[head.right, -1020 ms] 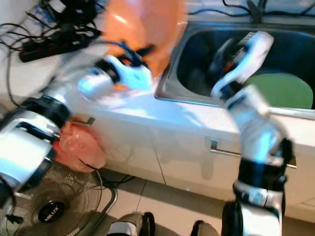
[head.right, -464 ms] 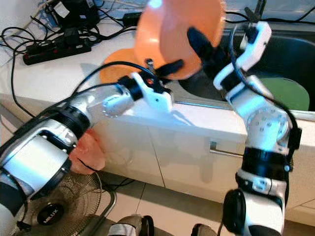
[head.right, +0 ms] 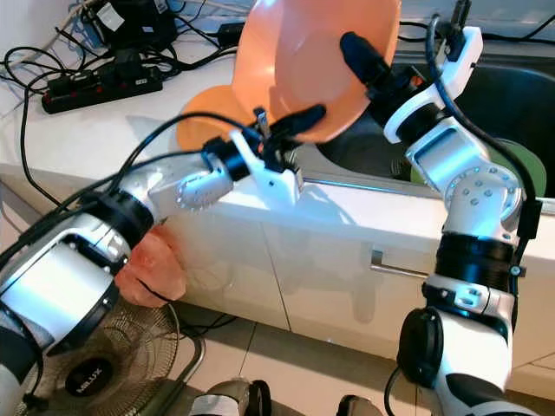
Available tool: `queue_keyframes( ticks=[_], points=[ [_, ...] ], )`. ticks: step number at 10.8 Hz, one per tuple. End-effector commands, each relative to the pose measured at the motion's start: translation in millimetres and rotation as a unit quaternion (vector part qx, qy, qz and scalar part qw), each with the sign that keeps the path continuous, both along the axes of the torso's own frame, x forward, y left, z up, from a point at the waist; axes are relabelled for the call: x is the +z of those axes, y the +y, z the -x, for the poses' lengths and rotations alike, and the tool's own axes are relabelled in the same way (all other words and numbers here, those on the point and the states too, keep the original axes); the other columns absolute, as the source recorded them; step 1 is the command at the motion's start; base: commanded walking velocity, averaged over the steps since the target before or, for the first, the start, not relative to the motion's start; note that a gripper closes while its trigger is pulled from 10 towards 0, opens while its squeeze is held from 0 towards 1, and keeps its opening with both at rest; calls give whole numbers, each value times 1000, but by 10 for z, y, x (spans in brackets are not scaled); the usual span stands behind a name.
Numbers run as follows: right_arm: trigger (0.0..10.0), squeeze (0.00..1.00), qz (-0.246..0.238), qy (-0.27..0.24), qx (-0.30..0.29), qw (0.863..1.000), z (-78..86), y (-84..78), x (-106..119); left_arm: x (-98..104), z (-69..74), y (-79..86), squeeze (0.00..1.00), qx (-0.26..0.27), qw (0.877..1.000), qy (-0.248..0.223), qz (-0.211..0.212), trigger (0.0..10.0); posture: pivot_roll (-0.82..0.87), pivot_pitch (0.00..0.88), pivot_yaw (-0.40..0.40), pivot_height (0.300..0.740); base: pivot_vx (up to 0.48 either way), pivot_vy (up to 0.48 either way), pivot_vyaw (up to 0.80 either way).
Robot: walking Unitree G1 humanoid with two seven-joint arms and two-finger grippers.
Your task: Kitchen organization
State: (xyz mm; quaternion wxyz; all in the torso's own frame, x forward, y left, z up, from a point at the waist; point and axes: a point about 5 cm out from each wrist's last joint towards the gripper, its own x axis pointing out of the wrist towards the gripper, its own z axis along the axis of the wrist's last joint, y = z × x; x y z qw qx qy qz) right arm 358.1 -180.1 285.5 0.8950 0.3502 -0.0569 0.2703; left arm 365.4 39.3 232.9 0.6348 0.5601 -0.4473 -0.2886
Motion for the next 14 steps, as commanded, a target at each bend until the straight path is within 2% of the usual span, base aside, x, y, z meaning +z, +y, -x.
queue_keyframes(
  ticks=[1, 2, 4, 6, 7, 9, 14],
  points=[
    [3137, 0, 1, 19, -18, 1000, -48, -34, -26, 125, 65, -50, 0, -38, 999, -30, 17, 0, 65, 70, 96, 740, 0, 0, 0],
    [0, 0, 7, 23, -28, 999, -68, -49, -16, 109, 55, -26, 0, -33, 999, -32, 10, 0, 64, 73, 94, 740, 0, 0, 0],
    [0, 0, 31, 37, -48, 998, -94, -80, -4, 102, 41, 3, 0, -27, 999, -35, -1, 0, 63, 77, 91, 740, 0, 0, 0],
    [0, 0, 101, 65, -70, 990, -107, -118, 10, 50, 14, 33, 0, -12, 999, -29, -18, 0, 60, 82, 93, 740, 0, 0, 0],
    [0, 0, 113, 77, -72, 988, -117, -125, -6, 32, 13, 34, 0, -11, 999, -27, -21, 0, 58, 83, 92, 740, 0, 0, 0],
    [0, 0, 152, 102, -33, 983, -87, -94, -102, 21, 6, 44, 0, -8, 999, -27, -25, 0, 57, 88, 92, 740, 0, 0, 0],
    [0, 0, 183, 133, -17, 974, -91, -191, -264, 12, -3, 56, 0, -6, 999, -30, -28, 0, 58, 95, 97, 740, 0, 0, 0]
  ],
)
